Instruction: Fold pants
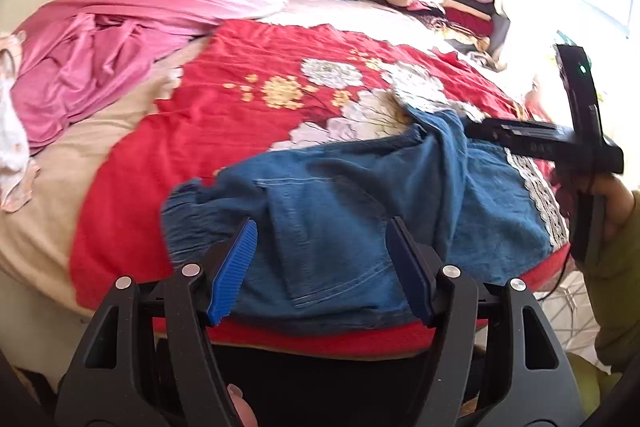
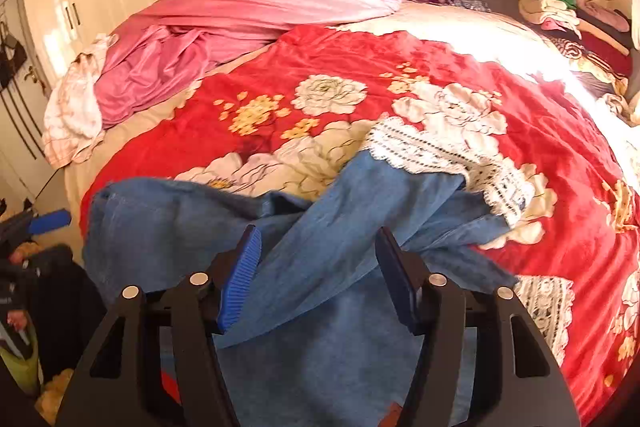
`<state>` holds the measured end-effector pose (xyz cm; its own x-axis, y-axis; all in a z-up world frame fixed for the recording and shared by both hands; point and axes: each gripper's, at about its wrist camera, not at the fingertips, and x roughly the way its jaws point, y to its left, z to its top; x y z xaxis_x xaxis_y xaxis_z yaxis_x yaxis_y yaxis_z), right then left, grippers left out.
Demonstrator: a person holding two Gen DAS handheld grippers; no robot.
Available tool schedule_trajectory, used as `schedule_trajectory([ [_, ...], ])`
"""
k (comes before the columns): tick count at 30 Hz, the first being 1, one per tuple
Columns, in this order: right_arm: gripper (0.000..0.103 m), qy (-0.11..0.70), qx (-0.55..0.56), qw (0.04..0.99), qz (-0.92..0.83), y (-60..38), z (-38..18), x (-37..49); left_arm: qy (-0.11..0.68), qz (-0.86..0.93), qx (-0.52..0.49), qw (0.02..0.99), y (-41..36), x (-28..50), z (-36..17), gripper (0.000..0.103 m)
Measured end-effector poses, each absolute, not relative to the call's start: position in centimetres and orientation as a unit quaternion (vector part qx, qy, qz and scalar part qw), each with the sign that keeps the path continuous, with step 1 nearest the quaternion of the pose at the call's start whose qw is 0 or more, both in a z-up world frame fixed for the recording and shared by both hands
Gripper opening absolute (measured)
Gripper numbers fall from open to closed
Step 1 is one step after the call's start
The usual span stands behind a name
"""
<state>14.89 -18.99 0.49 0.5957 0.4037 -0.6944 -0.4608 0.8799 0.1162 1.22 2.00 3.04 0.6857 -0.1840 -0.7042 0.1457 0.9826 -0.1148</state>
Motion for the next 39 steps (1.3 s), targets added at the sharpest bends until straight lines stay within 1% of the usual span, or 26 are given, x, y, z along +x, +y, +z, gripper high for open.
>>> schedule_trajectory([
  [2, 0.061, 0.379, -0.038, 0.896, 0.228, -19.6, 0.7, 16.6, 0.396, -0.124, -0.020, 0.910, 0.2, 2.1, 2.6, 0.059],
  [3, 0.065, 0.381, -0.034, 0.896, 0.224, -19.9, 0.7, 17.4, 0.401, -0.137, -0.015, 0.906, -0.9, 2.6, 2.4, 0.059],
  [6, 0.073, 0.389, -0.025, 0.896, 0.212, -20.6, 0.5, 19.6, 0.415, -0.182, -0.003, 0.891, -3.8, 4.1, 1.6, 0.059],
  [11, 0.073, 0.409, -0.043, 0.887, 0.209, -19.4, 0.4, 22.9, 0.453, -0.229, -0.002, 0.862, -7.8, 7.3, -1.0, 0.058],
  [13, 0.073, 0.422, -0.050, 0.880, 0.212, -18.7, 0.1, 24.4, 0.463, -0.244, -0.016, 0.852, -8.9, 8.2, -2.1, 0.040],
  [14, 0.073, 0.429, -0.053, 0.876, 0.213, -18.3, -0.2, 25.2, 0.468, -0.245, -0.021, 0.849, -9.3, 8.5, -2.7, 0.038],
  [15, 0.073, 0.437, -0.054, 0.872, 0.214, -17.9, -0.6, 26.0, 0.472, -0.244, -0.022, 0.847, -9.5, 8.8, -3.4, 0.031],
  [16, 0.073, 0.446, -0.059, 0.869, 0.208, -17.5, -1.0, 26.8, 0.474, -0.241, -0.019, 0.847, -9.7, 8.9, -3.9, 0.020],
  [17, 0.073, 0.451, -0.066, 0.867, 0.202, -17.1, -1.4, 27.3, 0.474, -0.235, -0.015, 0.849, -9.7, 8.9, -4.2, 0.017],
  [20, 0.073, 0.464, -0.073, 0.860, 0.199, -15.8, -2.6, 29.2, 0.469, -0.241, -0.025, 0.850, -9.1, 8.6, -4.4, 0.014],
  [26, 0.073, 0.485, -0.089, 0.856, 0.153, -14.1, -4.6, 32.7, 0.460, -0.252, -0.026, 0.851, -8.7, 8.2, -4.8, 0.014],
  [27, 0.072, 0.488, -0.087, 0.856, 0.151, -14.1, -4.8, 33.1, 0.460, -0.254, -0.028, 0.851, -8.7, 8.2, -4.8, 0.014],
  [28, 0.067, 0.491, -0.081, 0.854, 0.151, -14.2, -5.1, 33.5, 0.459, -0.256, -0.031, 0.850, -8.5, 8.2, -4.8, 0.014],
  [29, 0.050, 0.493, -0.078, 0.854, 0.148, -14.4, -5.4, 33.9, 0.459, -0.258, -0.033, 0.849, -8.4, 8.1, -4.8, 0.014],
  [30, 0.038, 0.489, -0.076, 0.857, 0.144, -14.6, -5.6, 34.1, 0.459, -0.260, -0.035, 0.849, -8.4, 8.1, -4.8, 0.014],
  [31, 0.031, 0.480, -0.069, 0.862, 0.149, -15.0, -5.5, 34.1, 0.459, -0.262, -0.037, 0.848, -8.3, 8.0, -4.8, 0.014],
  [32, 0.013, 0.469, -0.056, 0.867, 0.158, -15.6, -5.1, 33.9, 0.459, -0.263, -0.039, 0.848, -8.3, 8.2, -4.9, 0.014],
  [33, 0.010, 0.465, -0.045, 0.869, 0.160, -16.2, -4.8, 33.6, 0.459, -0.265, -0.041, 0.847, -8.3, 8.4, -4.9, 0.014],
  [35, 0.008, 0.456, -0.019, 0.875, 0.163, -17.4, -3.8, 32.6, 0.456, -0.269, -0.042, 0.847, -8.2, 8.4, -4.8, 0.014],
  [39, 0.008, 0.421, 0.020, 0.894, 0.156, -21.3, -0.7, 29.3, 0.450, -0.269, -0.038, 0.851, -8.1, 8.0, -4.6, 0.015],
])
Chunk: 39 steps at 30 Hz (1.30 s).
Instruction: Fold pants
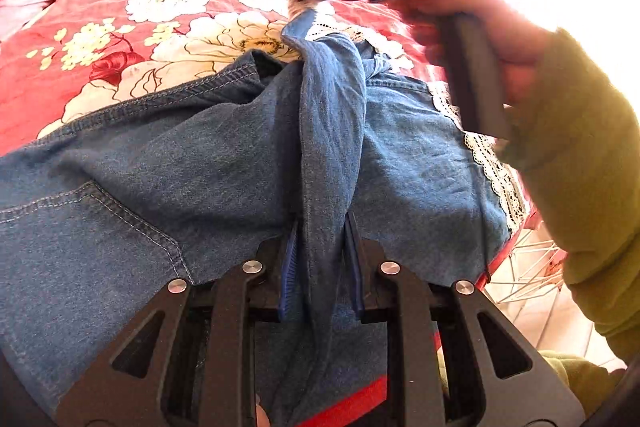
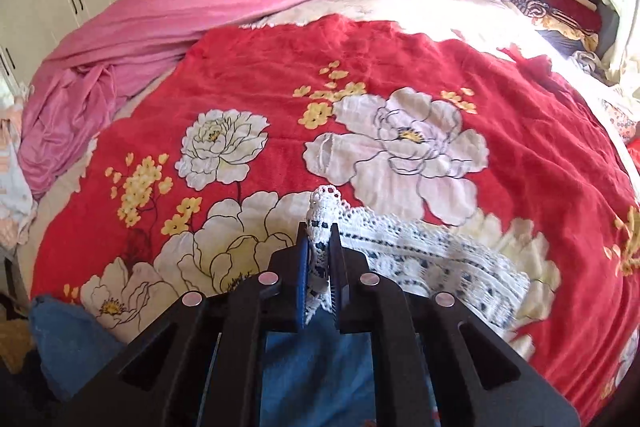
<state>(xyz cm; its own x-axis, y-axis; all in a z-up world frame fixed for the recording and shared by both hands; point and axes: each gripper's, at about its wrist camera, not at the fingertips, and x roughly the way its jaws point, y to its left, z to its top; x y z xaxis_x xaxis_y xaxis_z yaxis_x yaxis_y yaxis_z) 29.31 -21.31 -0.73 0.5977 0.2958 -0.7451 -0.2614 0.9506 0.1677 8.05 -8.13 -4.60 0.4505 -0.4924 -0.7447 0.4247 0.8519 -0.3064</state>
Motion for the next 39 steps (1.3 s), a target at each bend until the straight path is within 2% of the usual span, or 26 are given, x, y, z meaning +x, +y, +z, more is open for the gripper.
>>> schedule_trajectory([
  [6, 0.008, 0.381, 0.079, 0.913, 0.123, -28.7, 2.4, 22.8, 0.440, -0.263, -0.030, 0.858, -8.2, 7.6, -4.3, 0.014],
  [10, 0.008, 0.375, 0.116, 0.915, 0.097, -33.3, 2.8, 18.3, 0.433, -0.260, -0.025, 0.863, -7.8, 7.5, -3.7, 0.004],
  [17, 0.008, 0.387, 0.162, 0.903, 0.096, -37.1, 2.3, 9.8, 0.412, -0.260, -0.010, 0.873, -7.3, 6.4, -2.3, 0.004],
  [21, 0.008, 0.418, 0.173, 0.887, 0.095, -37.3, -0.1, 6.2, 0.410, -0.258, 0.008, 0.875, -7.0, 4.8, -2.1, 0.004],
  [27, 0.008, 0.453, 0.184, 0.867, 0.095, -37.6, -3.4, 4.0, 0.418, -0.257, 0.030, 0.871, -6.9, 3.1, -2.3, 0.004],
  [39, 0.008, 0.473, 0.215, 0.850, 0.091, -39.3, -5.8, 2.3, 0.441, -0.253, 0.051, 0.859, -7.8, 2.3, -3.8, 0.004],
])
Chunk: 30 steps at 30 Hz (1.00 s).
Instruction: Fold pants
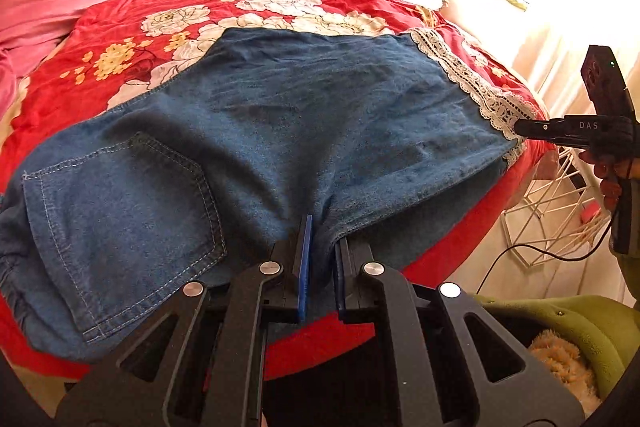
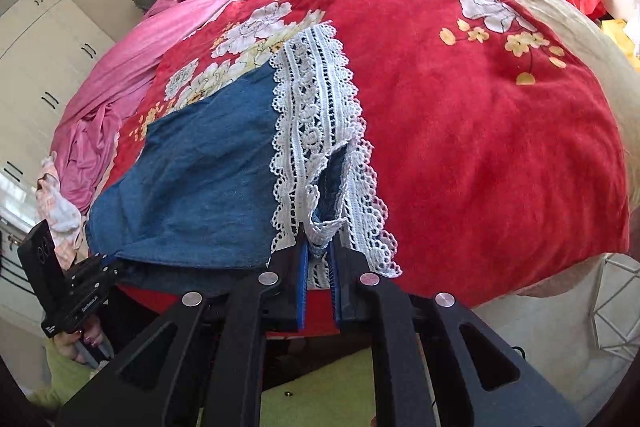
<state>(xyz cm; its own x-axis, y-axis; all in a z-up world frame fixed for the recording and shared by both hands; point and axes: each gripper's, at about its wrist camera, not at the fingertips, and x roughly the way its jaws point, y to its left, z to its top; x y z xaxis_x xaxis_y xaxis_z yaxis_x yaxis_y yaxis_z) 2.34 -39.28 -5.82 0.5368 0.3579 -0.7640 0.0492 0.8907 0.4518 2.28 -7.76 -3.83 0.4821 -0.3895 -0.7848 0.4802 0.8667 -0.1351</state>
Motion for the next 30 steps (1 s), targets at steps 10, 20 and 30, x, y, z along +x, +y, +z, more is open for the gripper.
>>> schedule_trajectory([
  [10, 0.011, 0.495, 0.237, 0.831, 0.091, -40.0, -7.2, 1.7, 0.456, -0.244, 0.063, 0.854, -8.3, 2.3, -4.7, 0.004],
  [20, 0.030, 0.412, 0.108, 0.901, 0.080, -37.7, -1.4, 0.6, 0.455, -0.242, 0.067, 0.854, -8.5, 2.1, -4.7, 0.004],
  [30, 0.031, 0.501, 0.055, 0.850, 0.153, -31.4, -7.1, 5.4, 0.449, -0.256, 0.115, 0.848, -8.7, 0.1, -4.3, 0.002],
])
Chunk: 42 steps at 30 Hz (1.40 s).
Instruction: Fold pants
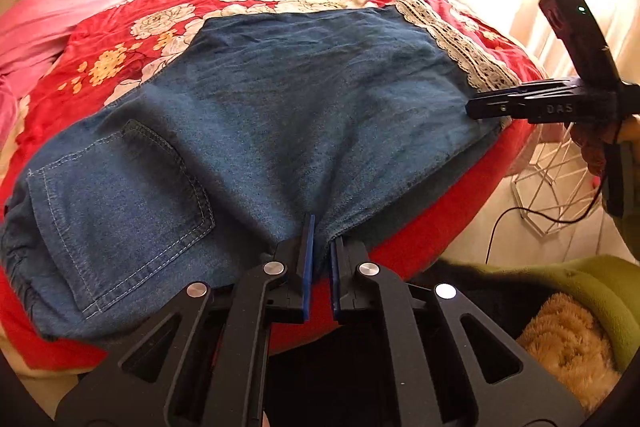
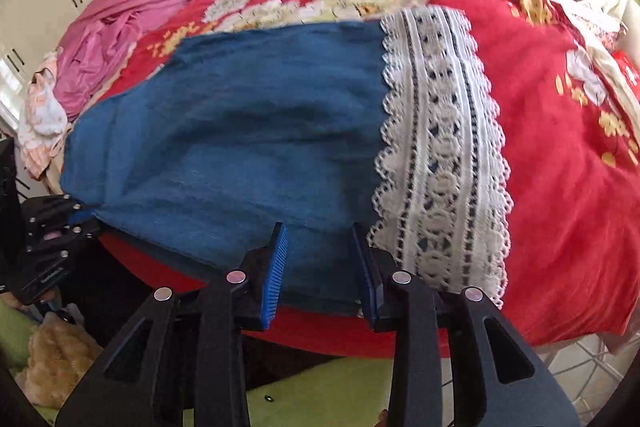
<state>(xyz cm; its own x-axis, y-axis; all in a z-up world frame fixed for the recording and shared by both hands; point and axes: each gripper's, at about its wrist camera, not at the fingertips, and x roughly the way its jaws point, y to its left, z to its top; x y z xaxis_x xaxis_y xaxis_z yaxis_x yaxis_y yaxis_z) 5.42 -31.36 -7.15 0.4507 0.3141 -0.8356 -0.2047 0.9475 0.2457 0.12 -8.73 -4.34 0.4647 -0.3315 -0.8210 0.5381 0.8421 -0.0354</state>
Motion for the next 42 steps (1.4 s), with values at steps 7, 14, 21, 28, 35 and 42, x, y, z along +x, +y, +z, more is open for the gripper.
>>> schedule_trajectory([
  [7, 0.040, 0.463, 0.032, 0.866, 0.186, -30.6, -5.2, 4.0, 0.455, -0.257, 0.103, 0.846, -8.3, 0.3, -4.5, 0.006],
  [14, 0.043, 0.423, -0.070, 0.859, 0.282, -24.9, -3.8, 1.8, 0.423, -0.218, 0.040, 0.879, -3.9, -0.4, -0.8, 0.034],
  [21, 0.043, 0.411, -0.194, 0.841, 0.293, -20.9, -6.0, 1.0, 0.405, -0.025, -0.016, 0.914, 4.8, 0.5, 1.1, 0.062],
  [28, 0.038, 0.415, -0.230, 0.839, 0.266, -19.6, -8.1, 2.2, 0.427, 0.041, -0.031, 0.903, 7.9, 2.6, -1.1, 0.068],
  [35, 0.004, 0.416, -0.185, 0.832, 0.318, -20.8, -6.3, 1.9, 0.411, 0.053, -0.049, 0.909, 8.8, 3.3, -1.0, 0.024],
  [42, 0.017, 0.455, -0.205, 0.803, 0.327, -20.0, -9.1, 2.0, 0.423, 0.070, -0.057, 0.902, 9.8, 3.5, -2.5, 0.029],
])
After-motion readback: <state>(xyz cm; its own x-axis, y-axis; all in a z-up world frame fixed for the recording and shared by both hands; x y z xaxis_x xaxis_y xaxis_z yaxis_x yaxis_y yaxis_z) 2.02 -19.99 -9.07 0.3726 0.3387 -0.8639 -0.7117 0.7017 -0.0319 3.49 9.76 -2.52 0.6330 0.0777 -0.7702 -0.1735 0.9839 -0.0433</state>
